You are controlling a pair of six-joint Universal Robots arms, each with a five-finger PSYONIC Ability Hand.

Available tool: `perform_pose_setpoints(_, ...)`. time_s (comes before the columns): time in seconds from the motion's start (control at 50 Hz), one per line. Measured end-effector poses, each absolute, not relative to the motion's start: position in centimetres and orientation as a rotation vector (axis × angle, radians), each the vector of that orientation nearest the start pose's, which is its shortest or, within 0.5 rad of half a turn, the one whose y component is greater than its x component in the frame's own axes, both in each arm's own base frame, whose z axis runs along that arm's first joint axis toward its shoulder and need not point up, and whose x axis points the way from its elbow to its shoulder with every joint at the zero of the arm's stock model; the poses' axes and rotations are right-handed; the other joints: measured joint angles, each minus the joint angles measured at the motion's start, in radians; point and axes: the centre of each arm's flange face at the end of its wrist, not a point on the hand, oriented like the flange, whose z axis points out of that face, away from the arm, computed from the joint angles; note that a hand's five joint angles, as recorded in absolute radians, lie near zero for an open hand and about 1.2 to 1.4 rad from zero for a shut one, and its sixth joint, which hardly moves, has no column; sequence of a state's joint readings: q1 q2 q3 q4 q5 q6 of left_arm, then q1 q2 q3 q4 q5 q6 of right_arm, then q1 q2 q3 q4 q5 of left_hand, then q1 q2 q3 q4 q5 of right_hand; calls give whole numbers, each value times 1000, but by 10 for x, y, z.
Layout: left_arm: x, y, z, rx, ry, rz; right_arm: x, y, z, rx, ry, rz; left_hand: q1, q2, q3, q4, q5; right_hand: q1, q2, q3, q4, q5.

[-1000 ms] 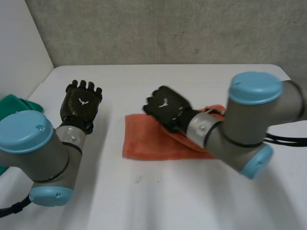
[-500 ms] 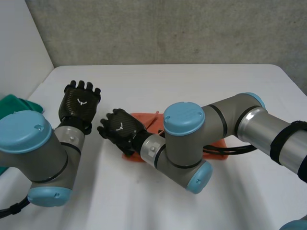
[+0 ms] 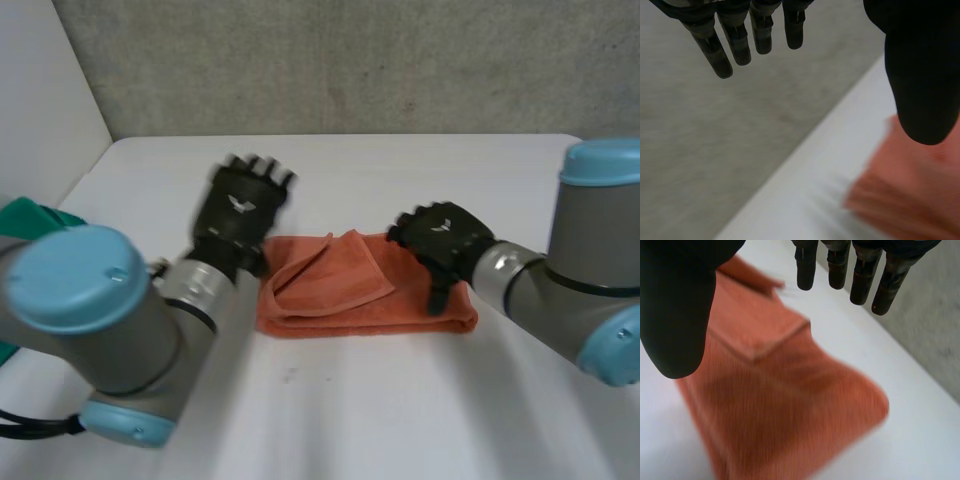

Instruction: Fold the laundry.

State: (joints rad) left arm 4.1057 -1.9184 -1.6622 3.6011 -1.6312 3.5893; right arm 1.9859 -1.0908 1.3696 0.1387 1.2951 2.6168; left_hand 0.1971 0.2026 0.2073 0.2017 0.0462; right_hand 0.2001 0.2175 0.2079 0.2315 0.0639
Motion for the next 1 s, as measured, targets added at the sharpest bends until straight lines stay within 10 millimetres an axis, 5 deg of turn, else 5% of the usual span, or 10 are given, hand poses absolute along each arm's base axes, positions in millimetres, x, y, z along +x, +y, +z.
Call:
perform_pose_setpoints(0.16, -351, -206, 159, 1403, 2143, -2114, 260, -280, 163, -1266, 2205, -1619, 0, 0, 0, 0, 0, 4, 3, 15, 2, 4)
perform_pose_setpoints(0.3, -361, -220, 139, 1433, 2156, -2035, 262, -281, 138, -1281, 2180, -1642, 0, 0, 0, 0, 0, 123, 151, 173, 146, 134)
perform_pose_setpoints(0.54, -334, -281, 148, 1123, 2080, -2003, 266, -280, 119, -1354, 2177, -1617, 0, 0, 0, 0, -1, 470, 645, 652, 634, 607)
perform_pose_setpoints(0.76, -306, -325, 133, 880, 2065, -1880, 265, -280, 115, -1376, 2189, -1605, 0, 0, 0, 0, -1, 470, 657, 676, 664, 637)
perform_pose_setpoints(0.86, -301, -325, 128, 843, 2067, -1830, 264, -279, 115, -1371, 2194, -1604, 0, 0, 0, 0, -1, 470, 659, 678, 667, 641)
perform_pose_setpoints(1.0, -318, -299, 151, 928, 2048, -1922, 261, -277, 114, -1365, 2204, -1598, 0, 0, 0, 0, -1, 470, 659, 678, 672, 641)
